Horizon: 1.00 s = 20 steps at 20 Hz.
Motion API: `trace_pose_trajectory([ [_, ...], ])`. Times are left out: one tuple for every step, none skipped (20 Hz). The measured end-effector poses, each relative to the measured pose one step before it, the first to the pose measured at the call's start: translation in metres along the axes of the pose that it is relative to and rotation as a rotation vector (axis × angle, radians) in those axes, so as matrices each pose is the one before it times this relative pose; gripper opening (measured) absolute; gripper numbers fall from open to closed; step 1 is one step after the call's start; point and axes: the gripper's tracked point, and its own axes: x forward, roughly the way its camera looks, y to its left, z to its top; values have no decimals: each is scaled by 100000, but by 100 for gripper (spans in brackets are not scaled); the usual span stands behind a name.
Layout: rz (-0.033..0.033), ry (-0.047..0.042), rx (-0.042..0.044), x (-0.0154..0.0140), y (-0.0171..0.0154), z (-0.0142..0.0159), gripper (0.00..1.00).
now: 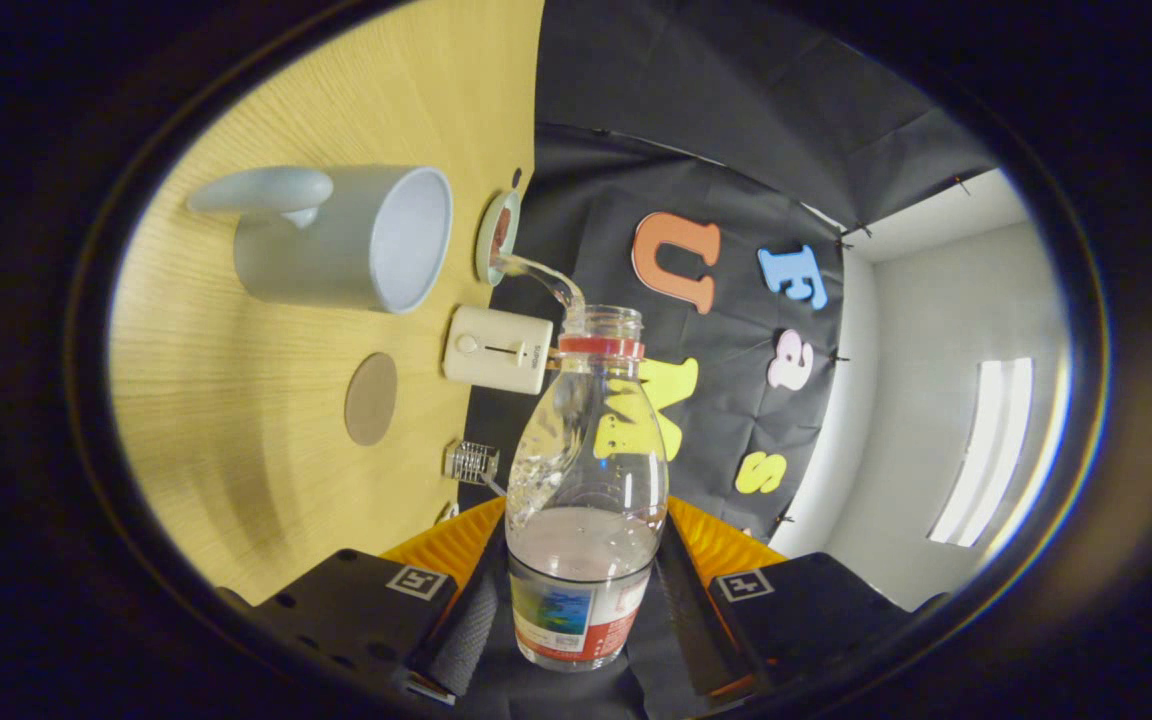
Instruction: Take the bottle from table, then pour the juice into the cup, finally place the bottle on the coaster
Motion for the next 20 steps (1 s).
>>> trace_pose_trajectory([
  [279,-76,-699,71,102,54,82],
  [401,61,-531,395,-107,-271,82],
  [255,213,-317,337,-65,-8,82],
  [257,180,-283,250,-63,55,82],
  [-40,3,-465,138,-24,66,82],
  [-193,-62,-654,149,-53,6,82],
  [-102,96,-496,11,-137,-125,83],
  [-67,350,-228,103,-69,-148,83],
  [390,88,-140,4,54,-7,83],
  [243,116,-389,84,92,170,82],
  [-141,3,-339,-87,-23,170,82],
  [284,220,-432,-28,175,-165,82],
  [4,-30,-191,-103,40,-44,82],
  [-127,169,-181,-86,-131,35,82],
  [-62,-51,-268,-101,-48,78,82],
  [-63,-13,-319,-33,-95,30,82],
  [-6,306,-364,35,-71,-53,82],
  [-165,58,-492,146,-104,16,82],
  [-312,-455,-433,49,-163,195,82],
  [-83,55,-559,62,-97,75,82],
])
